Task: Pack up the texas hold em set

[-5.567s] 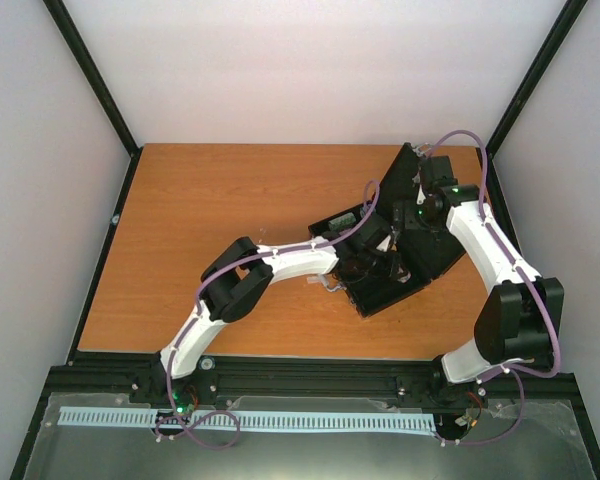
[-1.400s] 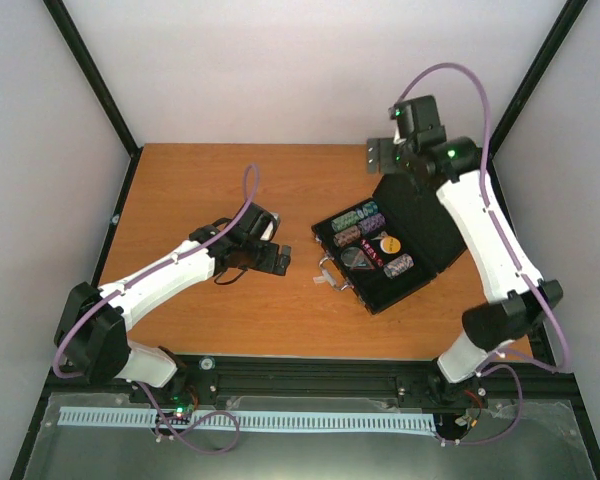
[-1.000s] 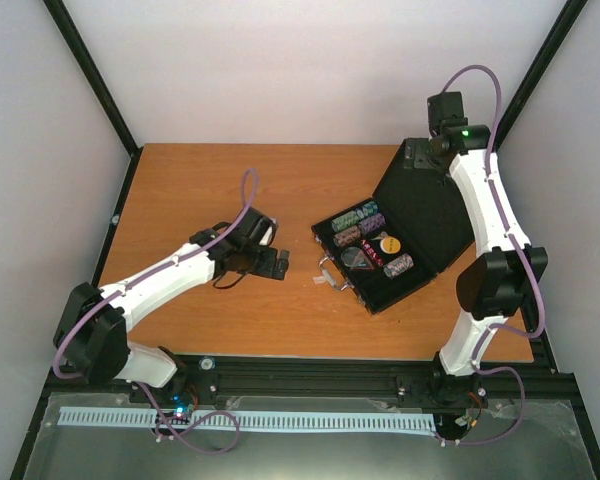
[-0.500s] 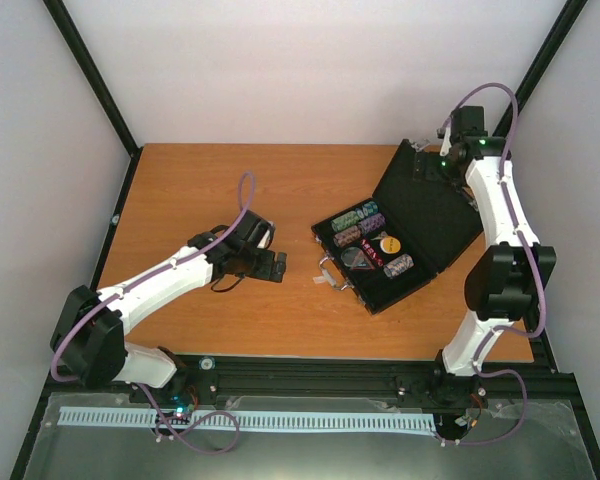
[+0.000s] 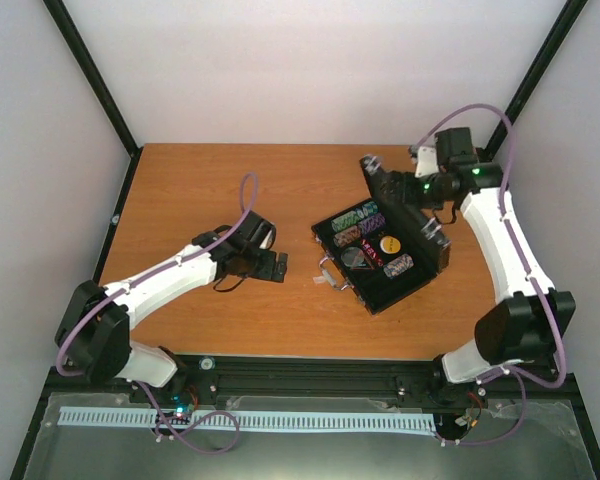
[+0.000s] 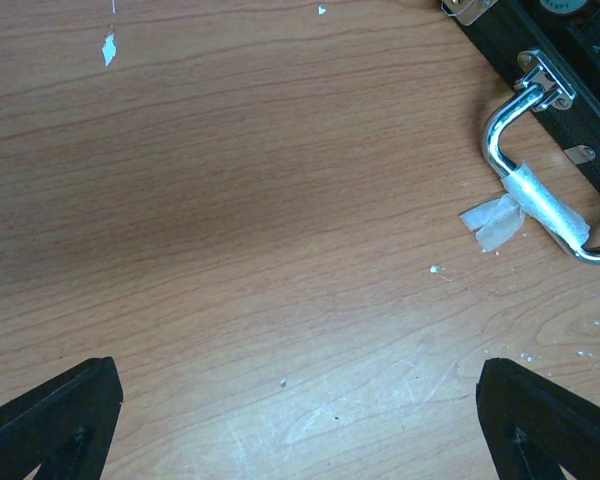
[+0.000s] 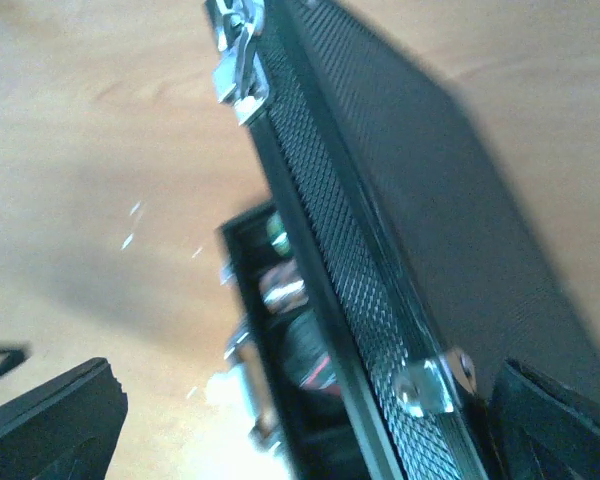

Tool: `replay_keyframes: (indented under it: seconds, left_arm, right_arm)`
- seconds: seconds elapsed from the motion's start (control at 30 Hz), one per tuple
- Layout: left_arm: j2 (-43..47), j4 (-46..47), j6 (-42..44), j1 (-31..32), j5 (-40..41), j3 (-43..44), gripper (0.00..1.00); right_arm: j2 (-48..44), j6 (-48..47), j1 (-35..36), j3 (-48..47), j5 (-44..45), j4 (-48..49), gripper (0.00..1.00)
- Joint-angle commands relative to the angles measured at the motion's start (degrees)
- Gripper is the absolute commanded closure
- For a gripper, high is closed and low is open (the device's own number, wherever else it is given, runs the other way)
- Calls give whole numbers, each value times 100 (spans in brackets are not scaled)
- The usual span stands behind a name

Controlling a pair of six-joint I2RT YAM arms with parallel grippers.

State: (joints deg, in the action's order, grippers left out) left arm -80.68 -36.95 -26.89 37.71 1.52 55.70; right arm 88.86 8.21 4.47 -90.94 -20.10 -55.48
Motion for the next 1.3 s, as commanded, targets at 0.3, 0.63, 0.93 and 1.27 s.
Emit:
replay_keyframes:
  seconds: [0.3, 0.63, 0.93, 1.27]
  left_arm:
    - [-249, 49, -119, -37, -17, 325, 0]
    - [-521, 29, -343, -52, -335, 632, 0]
    - [-1311, 820, -1209, -784, -1952, 1233, 3]
    - [-2367, 1640, -2197, -827, -2972, 2137, 21]
  right_arm:
    - [-1033, 885, 1388, 551, -558, -540, 0]
    - [-221, 637, 1390, 513, 288, -390, 3]
    - [808, 355, 1384, 216, 535, -157, 95]
    - [1489, 122, 1389, 526, 979, 271, 97]
